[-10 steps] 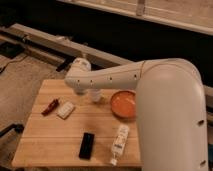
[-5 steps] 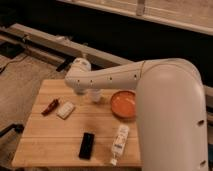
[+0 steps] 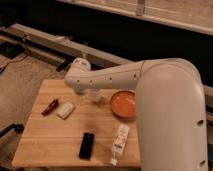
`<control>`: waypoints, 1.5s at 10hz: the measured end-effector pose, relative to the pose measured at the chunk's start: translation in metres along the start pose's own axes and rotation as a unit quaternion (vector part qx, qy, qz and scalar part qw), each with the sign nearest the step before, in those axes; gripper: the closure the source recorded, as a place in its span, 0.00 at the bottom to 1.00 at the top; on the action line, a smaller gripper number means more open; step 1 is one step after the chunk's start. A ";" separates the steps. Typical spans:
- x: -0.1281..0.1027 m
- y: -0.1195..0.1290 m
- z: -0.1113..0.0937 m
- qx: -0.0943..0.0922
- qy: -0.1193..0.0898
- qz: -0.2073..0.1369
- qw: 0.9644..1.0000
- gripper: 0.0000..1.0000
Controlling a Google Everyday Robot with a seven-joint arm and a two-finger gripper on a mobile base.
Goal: Place the eraser in the ceramic cup
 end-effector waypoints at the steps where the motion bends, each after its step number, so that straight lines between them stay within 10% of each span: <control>1: 0.004 -0.003 -0.002 -0.003 -0.003 -0.018 1.000 0.20; 5: 0.024 -0.054 -0.024 -0.003 0.005 -0.120 0.993 0.20; 9: 0.020 -0.125 -0.040 0.051 0.018 -0.198 0.979 0.20; 15: -0.036 -0.193 -0.019 0.115 -0.008 -0.166 0.979 0.20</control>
